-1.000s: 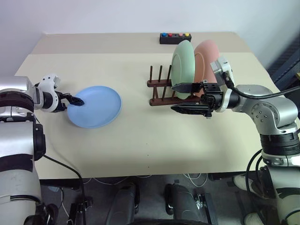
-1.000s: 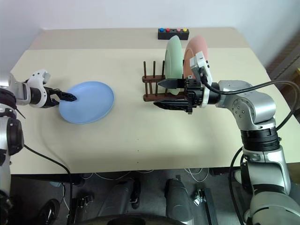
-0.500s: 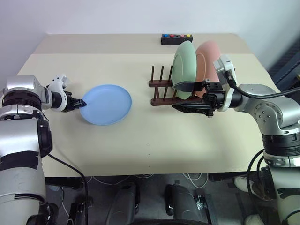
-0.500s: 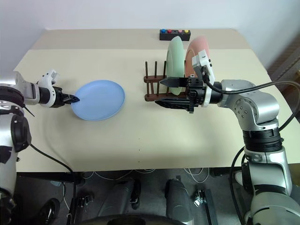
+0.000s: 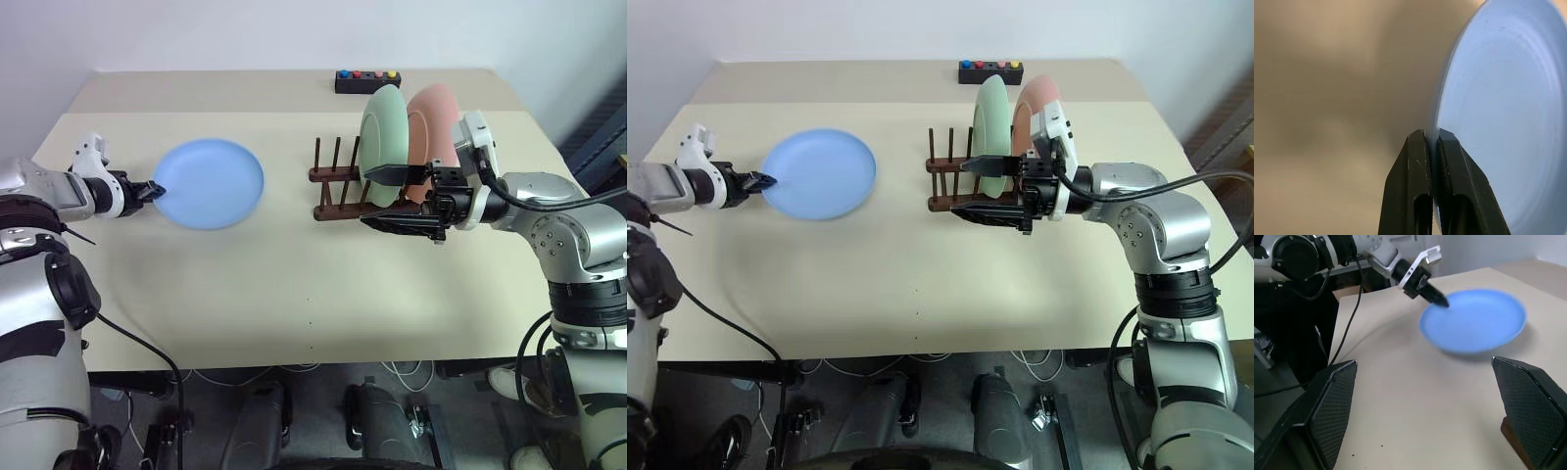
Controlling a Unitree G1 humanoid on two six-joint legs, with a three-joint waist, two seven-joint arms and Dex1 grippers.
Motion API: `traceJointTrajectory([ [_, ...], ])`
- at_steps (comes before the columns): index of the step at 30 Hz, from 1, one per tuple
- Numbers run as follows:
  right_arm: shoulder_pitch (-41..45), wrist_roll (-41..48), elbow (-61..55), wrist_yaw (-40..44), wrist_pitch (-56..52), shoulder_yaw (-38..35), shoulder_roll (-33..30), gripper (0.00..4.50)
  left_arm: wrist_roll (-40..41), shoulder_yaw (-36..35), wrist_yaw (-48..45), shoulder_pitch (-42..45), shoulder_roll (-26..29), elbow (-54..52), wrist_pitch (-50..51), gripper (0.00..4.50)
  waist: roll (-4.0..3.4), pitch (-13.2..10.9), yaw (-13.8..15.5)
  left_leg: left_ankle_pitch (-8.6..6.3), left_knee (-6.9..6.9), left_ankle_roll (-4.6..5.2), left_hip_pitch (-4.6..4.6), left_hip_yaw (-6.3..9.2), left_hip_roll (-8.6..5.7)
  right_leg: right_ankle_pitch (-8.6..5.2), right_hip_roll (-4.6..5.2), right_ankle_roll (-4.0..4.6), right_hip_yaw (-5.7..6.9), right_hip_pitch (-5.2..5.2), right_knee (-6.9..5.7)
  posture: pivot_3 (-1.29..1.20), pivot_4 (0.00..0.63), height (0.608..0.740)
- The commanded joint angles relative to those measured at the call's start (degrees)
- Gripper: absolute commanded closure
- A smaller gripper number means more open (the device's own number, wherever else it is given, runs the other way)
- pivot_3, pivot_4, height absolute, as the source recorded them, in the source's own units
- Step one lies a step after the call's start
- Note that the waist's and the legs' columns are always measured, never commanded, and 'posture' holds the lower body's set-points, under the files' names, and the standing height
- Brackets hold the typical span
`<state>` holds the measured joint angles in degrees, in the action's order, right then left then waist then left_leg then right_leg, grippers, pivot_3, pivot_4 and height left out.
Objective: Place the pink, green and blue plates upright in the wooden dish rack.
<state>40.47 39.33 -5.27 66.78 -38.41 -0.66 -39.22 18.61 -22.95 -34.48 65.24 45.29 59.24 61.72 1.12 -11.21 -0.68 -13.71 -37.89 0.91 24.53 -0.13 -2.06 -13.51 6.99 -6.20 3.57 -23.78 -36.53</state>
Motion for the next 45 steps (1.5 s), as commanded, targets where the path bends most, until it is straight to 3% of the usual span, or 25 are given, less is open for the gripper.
traceJointTrajectory([
  [1, 0.39, -3.23, -3.28, -0.88, 5.42, 0.11, 0.55, 0.00, 7.01, -8.47, 1.64, -3.17, -1.22, -11.72, -1.43, 4.49, 0.02, -0.01, 0.02, 0.00, -0.01, 0.00, 0.00, 0.00, -0.01, 0.00, 0.01, 0.00, -0.01, 0.00, -0.01, 0.00, 0.150, 0.735],
  [5, 1.84, -8.85, -6.73, -3.41, 11.92, 3.01, 2.41, 0.00, 12.91, -20.21, 11.38, -8.89, -7.98, -27.64, -8.67, 4.49, 0.03, 0.00, 0.07, 0.03, -0.03, -0.09, 0.01, 0.01, 0.00, 0.01, 0.06, 0.01, -0.06, -0.04, -0.03, 0.00, 0.150, 0.735],
  [9, 3.39, -22.21, -9.02, -7.54, 27.97, 9.04, 5.89, 0.00, 20.70, -26.48, 21.97, -13.50, -21.80, -47.35, -11.48, 4.49, 0.04, 0.01, 0.24, 0.17, -0.03, -0.37, 0.04, 0.01, -0.03, 0.02, 0.10, -0.01, -0.11, -0.06, -0.03, 0.00, 0.150, 0.735],
  [13, 5.17, -35.23, -5.62, -14.80, 41.59, 13.29, 9.70, 0.00, 24.72, -24.76, 31.80, -17.63, -35.07, -64.42, -16.62, 4.49, 0.09, 0.03, 0.41, 0.18, -0.08, -0.41, 0.03, 0.01, -0.08, 0.09, 0.10, -0.12, -0.11, 0.01, 0.02, 0.00, 0.150, 0.735],
  [18, 6.92, -52.06, -0.41, -24.14, 55.92, 17.41, 10.02, 0.00, 29.10, -21.31, 38.32, -19.73, -44.12, -72.26, -21.49, 4.49, 0.13, 0.03, 0.35, 0.21, -0.10, -0.40, 0.03, 0.00, -0.08, 0.12, 0.01, -0.11, -0.11, 0.05, 0.09, 0.00, 0.150, 0.735],
  [21, 6.49, -57.67, 1.28, -27.28, 58.79, 19.54, 11.05, 0.00, 32.52, -18.80, 39.52, -20.81, -47.91, -73.22, -23.21, 4.49, 0.13, 0.03, 0.32, 0.21, -0.10, -0.40, -0.03, 0.01, -0.07, 0.12, -0.03, -0.10, -0.12, 0.13, 0.16, 0.00, 0.150, 0.735],
  [27, 10.26, -67.59, 5.00, -36.25, 58.79, 19.49, 13.84, 0.00, 35.08, -11.90, 42.49, -23.44, -51.55, -75.63, -24.92, 4.49, 0.13, 0.03, 0.22, 0.23, -0.11, -0.37, -0.04, 0.01, -0.04, 0.14, -0.10, -0.07, -0.11, 0.19, 0.22, 0.00, 0.150, 0.735],
  [32, 12.93, -73.62, 8.77, -40.99, 60.15, 20.37, 12.84, 0.00, 32.27, -4.38, 43.11, -26.22, -53.43, -76.84, -26.83, 4.49, 0.13, 0.03, 0.21, 0.23, -0.11, -0.36, -0.06, 0.02, -0.03, 0.14, -0.13, -0.06, -0.11, 0.24, 0.27, 0.00, 0.150, 0.735],
  [45, 12.56, -77.02, 11.06, -40.36, 59.21, 21.24, 12.30, 0.00, 26.89, 5.04, 43.98, -29.72, -51.08, -80.49, -31.15, 4.49, 0.13, 0.03, 0.08, 0.22, -0.10, -0.32, -0.08, 0.02, 0.00, 0.15, -0.20, -0.03, -0.10, 0.28, 0.32, 0.00, 0.150, 0.735],
])
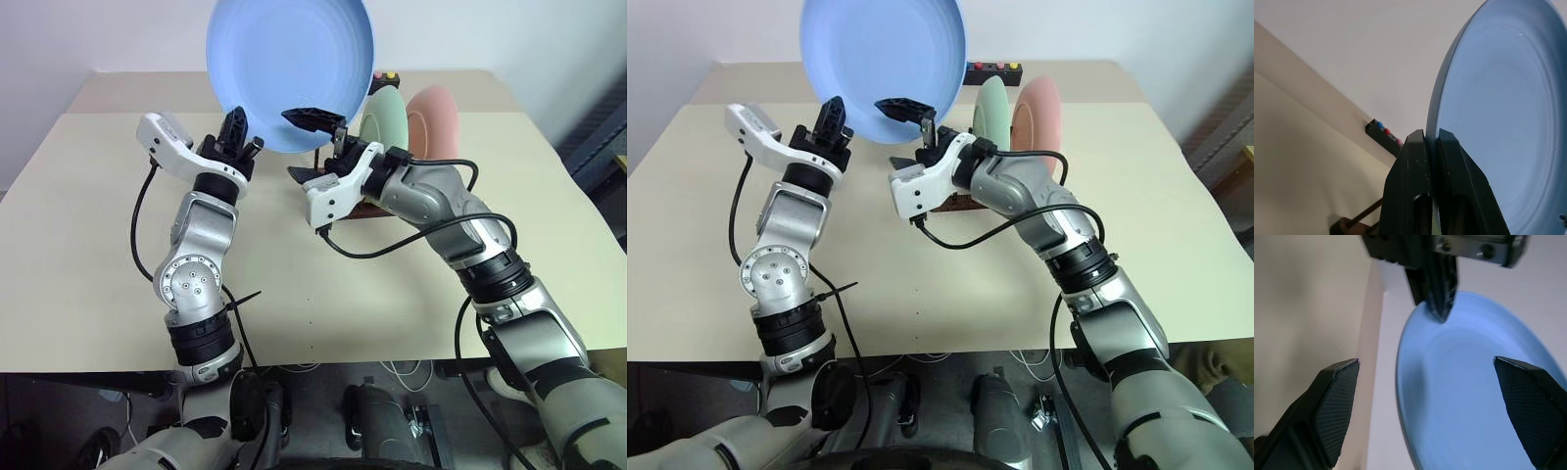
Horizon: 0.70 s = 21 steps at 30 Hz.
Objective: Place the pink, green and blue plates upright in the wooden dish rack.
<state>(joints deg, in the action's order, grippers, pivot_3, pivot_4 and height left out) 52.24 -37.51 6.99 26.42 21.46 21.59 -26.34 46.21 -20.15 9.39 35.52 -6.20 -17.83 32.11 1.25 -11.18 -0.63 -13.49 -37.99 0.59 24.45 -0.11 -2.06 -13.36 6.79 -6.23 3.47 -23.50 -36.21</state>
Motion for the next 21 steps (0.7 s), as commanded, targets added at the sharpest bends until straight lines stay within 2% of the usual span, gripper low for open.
traceJointTrajectory([
  [1, 0.87, -0.24, -1.28, 0.23, -0.81, -1.07, -0.85, 0.00, -0.84, 2.50, 0.17, -0.17, 0.58, -3.58, -1.66, 4.49, 0.00, 0.00, 0.05, 0.00, 0.00, 0.00, 0.00, 0.00, 0.00, 0.00, 0.00, 0.00, 0.00, 0.00, 0.01, 0.00, 0.150, 0.735],
  [11, 0.18, -0.38, -1.39, 2.43, -2.46, -0.69, -2.36, 0.00, -1.81, 3.14, 1.07, -0.94, 1.86, -3.78, -2.82, 4.49, 0.00, 0.00, 0.10, -0.01, 0.00, 0.01, 0.00, 0.01, 0.00, 0.00, 0.00, 0.00, 0.00, 0.03, 0.04, 0.00, 0.150, 0.735],
  [13, -0.03, 0.30, -1.48, 3.28, -2.73, -0.73, -2.44, 0.53, -1.96, 3.37, 0.96, -0.95, 1.99, -3.79, -2.80, 4.50, 0.00, 0.00, 0.09, -0.01, 0.00, 0.02, 0.00, 0.01, 0.00, 0.00, 0.00, 0.00, 0.01, 0.03, 0.04, 0.00, 0.150, 0.735],
  [15, -0.17, 0.67, -1.52, 3.83, -3.02, -0.82, -2.34, 1.28, -2.03, 3.46, 0.97, -0.95, 2.06, -3.81, -2.85, 4.50, 0.00, 0.00, 0.09, -0.01, 0.00, 0.02, 0.00, 0.01, 0.00, 0.00, 0.00, 0.00, 0.01, 0.03, 0.04, 0.00, 0.150, 0.735],
  [21, 0.02, 0.58, -1.54, 3.90, -2.91, -0.83, -2.19, 4.36, -2.46, 4.20, 0.99, -1.13, 2.56, -3.74, -3.06, 4.50, 0.00, 0.00, 0.12, -0.01, 0.00, 0.02, 0.00, 0.01, 0.00, 0.00, 0.00, 0.00, 0.01, 0.03, 0.05, 0.00, 0.150, 0.735],
])
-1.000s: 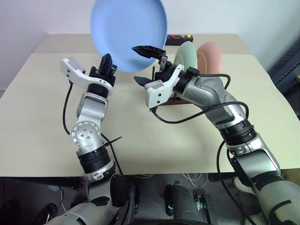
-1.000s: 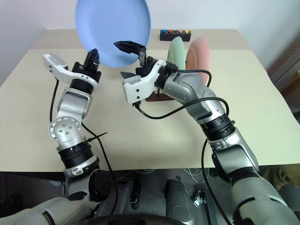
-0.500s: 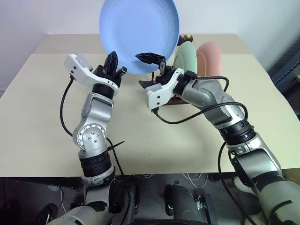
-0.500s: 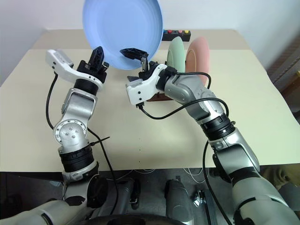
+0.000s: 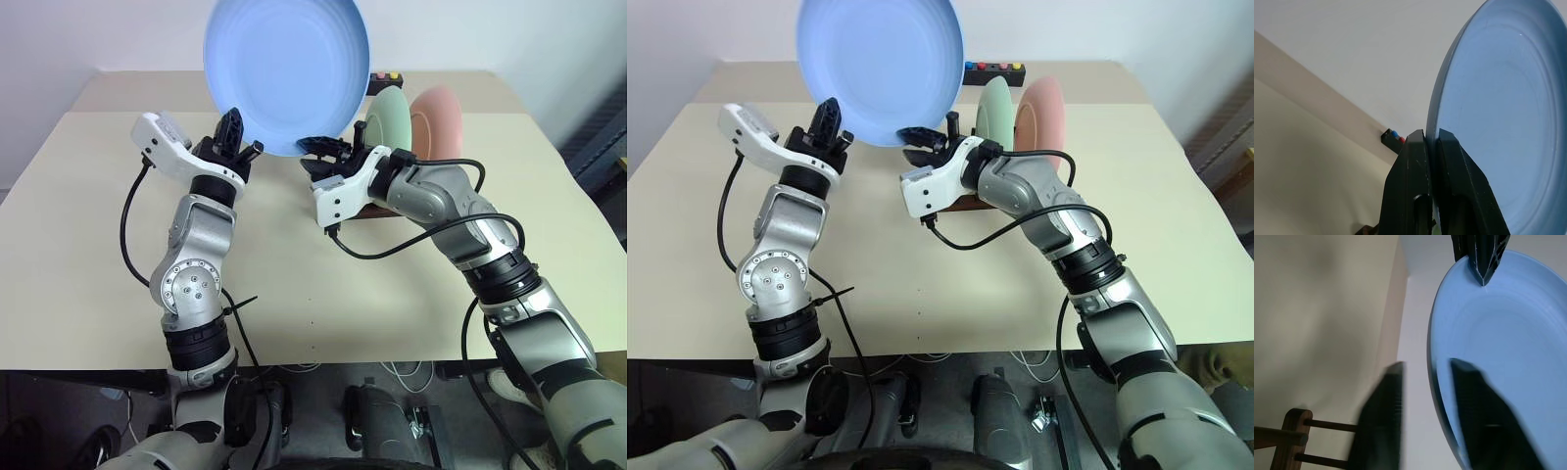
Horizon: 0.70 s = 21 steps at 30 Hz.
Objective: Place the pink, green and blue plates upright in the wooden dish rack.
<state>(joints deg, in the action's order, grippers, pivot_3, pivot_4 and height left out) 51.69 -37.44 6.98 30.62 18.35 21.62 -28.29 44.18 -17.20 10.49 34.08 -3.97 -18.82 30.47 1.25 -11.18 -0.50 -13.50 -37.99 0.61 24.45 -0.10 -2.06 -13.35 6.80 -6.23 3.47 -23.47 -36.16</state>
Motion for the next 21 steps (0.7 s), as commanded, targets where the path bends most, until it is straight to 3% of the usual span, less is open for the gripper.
traceJointTrajectory([
  [1, 0.65, 0.50, -1.45, -0.33, 0.18, -0.87, -0.20, 4.44, -0.40, 1.51, -0.13, 0.26, 0.48, -2.77, -1.21, 4.50, -0.01, 0.00, -0.01, 0.00, 0.00, 0.00, 0.00, 0.00, 0.00, 0.00, 0.00, 0.00, 0.00, 0.00, 0.00, 0.00, 0.150, 0.735],
  [10, 0.73, 0.44, -1.47, -0.78, -0.17, -0.85, -0.02, 4.44, 2.46, 3.00, -1.61, 0.09, 1.43, -2.16, 1.88, 4.50, -0.01, 0.00, -0.04, 0.00, 0.00, 0.00, 0.00, 0.01, 0.00, 0.00, 0.00, 0.00, 0.00, 0.00, 0.00, 0.00, 0.150, 0.735],
  [14, 0.70, 0.65, -1.45, -0.89, -0.22, -0.98, -0.06, 4.50, 5.87, 1.54, -1.81, 0.36, 1.07, -1.60, 2.51, 3.00, -0.01, 0.00, 0.07, 0.00, 0.00, 0.00, 0.00, 0.01, 0.00, 0.00, 0.00, 0.00, 0.00, 0.01, 0.02, 0.00, 0.150, 0.735],
  [20, 1.63, 0.57, -0.91, -1.49, 0.01, -1.18, 0.09, 4.50, 11.18, -0.43, -4.58, -3.01, 6.25, -5.16, 5.34, 0.04, -0.02, 0.00, -0.36, 0.00, 0.01, -0.01, -0.01, 0.02, 0.01, 0.00, -0.01, 0.00, 0.00, 0.00, 0.00, 0.00, 0.150, 0.735],
  [21, 2.05, 0.53, -0.76, -1.69, 0.08, -1.31, 0.09, 4.50, 13.44, -1.83, -5.93, -4.76, 7.96, -5.64, 5.96, 0.04, -0.03, -0.01, -0.36, 0.00, 0.04, -0.01, -0.03, 0.03, 0.02, 0.00, -0.01, 0.00, -0.01, -0.01, 0.00, 0.00, 0.150, 0.735],
])
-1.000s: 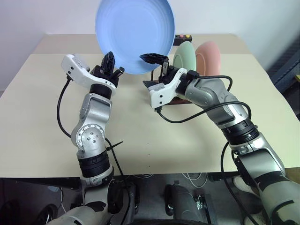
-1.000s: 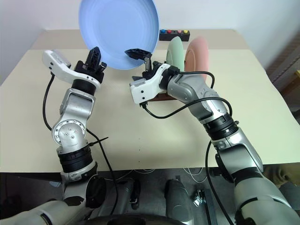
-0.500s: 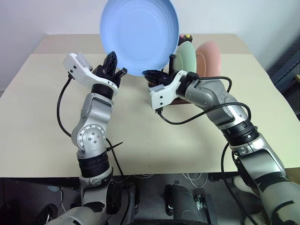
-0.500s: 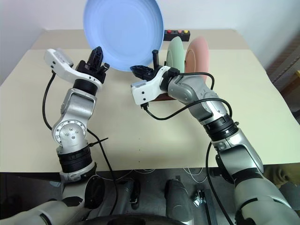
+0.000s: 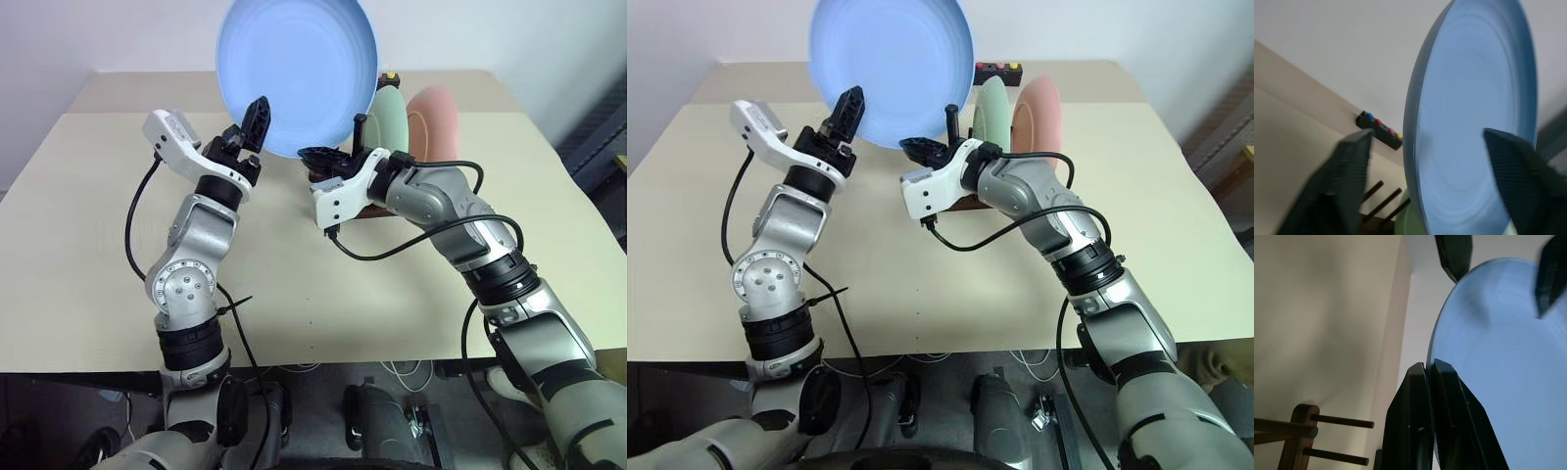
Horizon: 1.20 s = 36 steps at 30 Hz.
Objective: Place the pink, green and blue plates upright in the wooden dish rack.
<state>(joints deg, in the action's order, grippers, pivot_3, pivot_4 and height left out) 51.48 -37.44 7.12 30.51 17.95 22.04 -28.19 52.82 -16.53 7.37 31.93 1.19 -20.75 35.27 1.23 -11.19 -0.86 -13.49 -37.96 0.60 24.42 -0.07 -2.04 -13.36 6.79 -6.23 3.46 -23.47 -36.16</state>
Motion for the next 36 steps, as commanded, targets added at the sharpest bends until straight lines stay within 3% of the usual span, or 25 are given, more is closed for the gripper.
traceJointTrajectory([
  [1, 2.65, 0.55, -0.81, -1.73, 0.53, -1.84, -0.01, 4.50, 8.15, -4.05, -4.31, -4.31, 4.17, -3.98, 1.89, 0.04, -0.01, -0.01, -0.01, 0.00, 0.01, 0.00, 0.00, 0.00, 0.00, 0.00, 0.00, 0.00, 0.00, -0.01, 0.00, 0.00, 0.150, 0.735],
  [4, 3.67, 0.78, -0.52, -2.24, 0.66, -2.03, 0.18, 4.50, 15.88, -7.04, -9.99, -9.04, 8.81, -4.33, 3.66, 0.04, -0.02, -0.01, 0.06, 0.00, 0.02, -0.01, 0.00, 0.02, 0.02, 0.00, 0.00, 0.01, 0.00, -0.03, 0.00, 0.00, 0.150, 0.735],
  [7, 5.37, 2.01, -0.34, -2.63, 1.12, -2.62, 0.70, 4.50, 12.54, -6.11, -19.11, -15.74, 19.02, -4.49, 6.32, 0.04, -0.07, -0.03, -0.05, 0.00, 0.03, -0.02, 0.00, 0.03, 0.01, 0.00, 0.00, 0.03, -0.01, -0.04, 0.00, 0.00, 0.150, 0.735],
  [10, 7.62, 6.01, -1.50, -1.95, 0.09, -4.42, 2.25, 4.50, 7.39, -6.13, -23.69, -16.60, 22.81, -1.60, 1.65, 0.04, -0.08, -0.04, 0.38, 0.00, 0.04, -0.01, 0.00, 0.03, 0.00, 0.00, 0.00, 0.06, 0.00, -0.03, 0.02, 0.00, 0.150, 0.735],
  [13, 9.04, 15.20, -2.75, -0.28, -4.43, -8.07, 6.21, 4.50, -2.24, -3.90, -28.04, -17.04, 24.90, 0.85, -5.42, 0.04, -0.08, -0.03, 0.24, 0.00, 0.03, -0.01, 0.00, 0.05, 0.00, 0.02, 0.00, 0.10, 0.01, -0.02, 0.03, 0.00, 0.150, 0.735],
  [16, 9.64, 26.25, -4.31, 1.51, -11.01, -12.59, 10.72, 4.50, -4.58, -3.29, -30.44, -16.96, 25.32, 2.53, -7.34, 0.04, -0.07, -0.03, 0.24, 0.00, 0.07, -0.02, 0.00, 0.05, 0.01, 0.03, -0.01, 0.10, 0.01, -0.03, 0.05, 0.00, 0.150, 0.735],
  [21, 10.14, 53.81, -10.42, 6.89, -30.37, -22.81, 17.61, 4.50, -5.40, -2.98, -35.06, -16.54, 26.42, 3.19, -8.02, 0.04, -0.10, -0.05, 0.15, -0.15, 0.10, 0.24, 0.00, 0.07, 0.04, 0.04, -0.01, 0.11, 0.00, -0.07, 0.02, 0.00, 0.150, 0.735],
  [27, 9.11, 86.40, -13.49, 3.16, -57.06, -34.67, 19.93, 4.50, -8.51, -3.20, -42.00, -17.15, 30.28, 3.47, -11.24, 0.04, -0.16, -0.05, 0.10, -0.19, 0.18, 0.27, 0.00, 0.09, 0.06, 0.07, 0.02, 0.17, -0.01, -0.14, 0.03, 0.00, 0.150, 0.735],
  [36, 5.69, 100.73, -8.46, -5.23, -66.58, -42.11, 18.79, 4.50, -3.48, -5.96, -49.78, -19.40, 34.49, 3.07, -9.01, 0.04, -0.23, -0.06, 0.06, -0.18, 0.43, 0.27, 0.02, 0.06, 0.03, 0.08, 0.04, 0.22, -0.16, -0.35, 0.07, 0.00, 0.150, 0.735],
])
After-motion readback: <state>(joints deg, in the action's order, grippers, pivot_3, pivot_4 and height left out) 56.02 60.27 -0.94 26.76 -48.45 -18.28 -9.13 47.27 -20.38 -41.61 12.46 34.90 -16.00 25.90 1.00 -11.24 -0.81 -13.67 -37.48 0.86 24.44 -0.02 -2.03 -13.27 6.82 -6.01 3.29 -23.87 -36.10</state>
